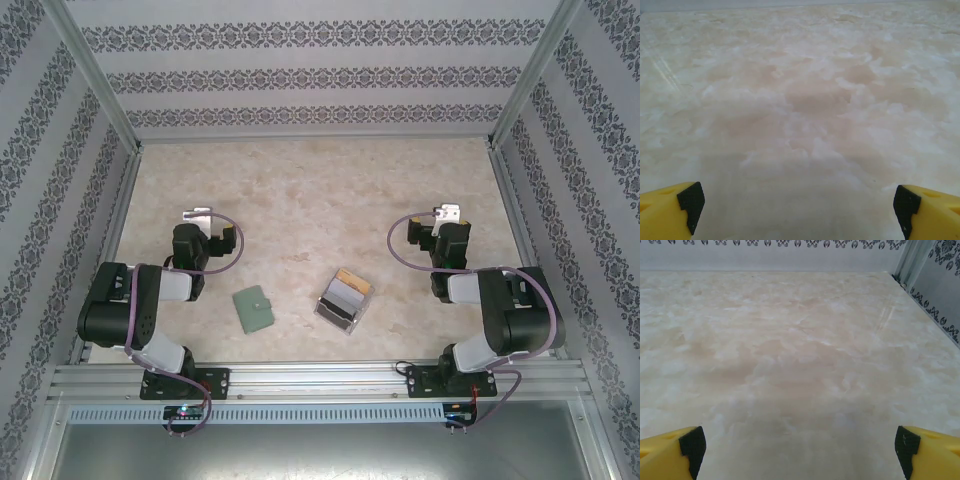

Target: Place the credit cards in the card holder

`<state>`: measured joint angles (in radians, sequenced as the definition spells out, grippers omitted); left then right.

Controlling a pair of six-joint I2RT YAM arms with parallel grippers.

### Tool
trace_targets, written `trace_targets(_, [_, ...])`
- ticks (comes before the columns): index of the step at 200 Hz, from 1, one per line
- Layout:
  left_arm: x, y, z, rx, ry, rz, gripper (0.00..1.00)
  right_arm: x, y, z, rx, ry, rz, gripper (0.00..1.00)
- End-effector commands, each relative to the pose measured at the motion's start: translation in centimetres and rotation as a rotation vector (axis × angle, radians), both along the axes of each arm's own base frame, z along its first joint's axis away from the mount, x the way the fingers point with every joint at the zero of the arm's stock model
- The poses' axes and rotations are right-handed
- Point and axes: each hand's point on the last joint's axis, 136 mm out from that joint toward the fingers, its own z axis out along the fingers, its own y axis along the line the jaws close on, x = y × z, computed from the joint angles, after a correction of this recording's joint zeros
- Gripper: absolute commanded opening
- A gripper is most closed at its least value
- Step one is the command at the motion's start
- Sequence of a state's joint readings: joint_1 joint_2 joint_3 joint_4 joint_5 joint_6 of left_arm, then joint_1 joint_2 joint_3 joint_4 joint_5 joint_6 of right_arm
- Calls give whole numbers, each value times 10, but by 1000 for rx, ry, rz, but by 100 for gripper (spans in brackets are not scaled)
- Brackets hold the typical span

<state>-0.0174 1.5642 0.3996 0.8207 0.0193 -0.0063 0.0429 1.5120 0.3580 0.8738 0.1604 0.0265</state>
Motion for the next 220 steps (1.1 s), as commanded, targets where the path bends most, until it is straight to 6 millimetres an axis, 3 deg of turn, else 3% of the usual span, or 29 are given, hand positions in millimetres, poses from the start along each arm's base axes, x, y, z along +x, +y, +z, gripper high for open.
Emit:
trace_targets(1, [6,4,9,7,-24,0,99,7,-2,17,16,-63,-14,98])
trace_targets(138, [5,4,9,7,-25,0,99,7,-1,18,17,-66,-11,98])
trace_targets(171, [4,1,11,6,-32,-15,99,8,18,20,11,-53,102,98])
trace_targets(201, [-6,12,30,6,-69,48,99,5,19,34,9,-80,107,98])
trace_targets(220, [-17,20,45,-18,-54,114,99,-2,15,40,96,32,41,98])
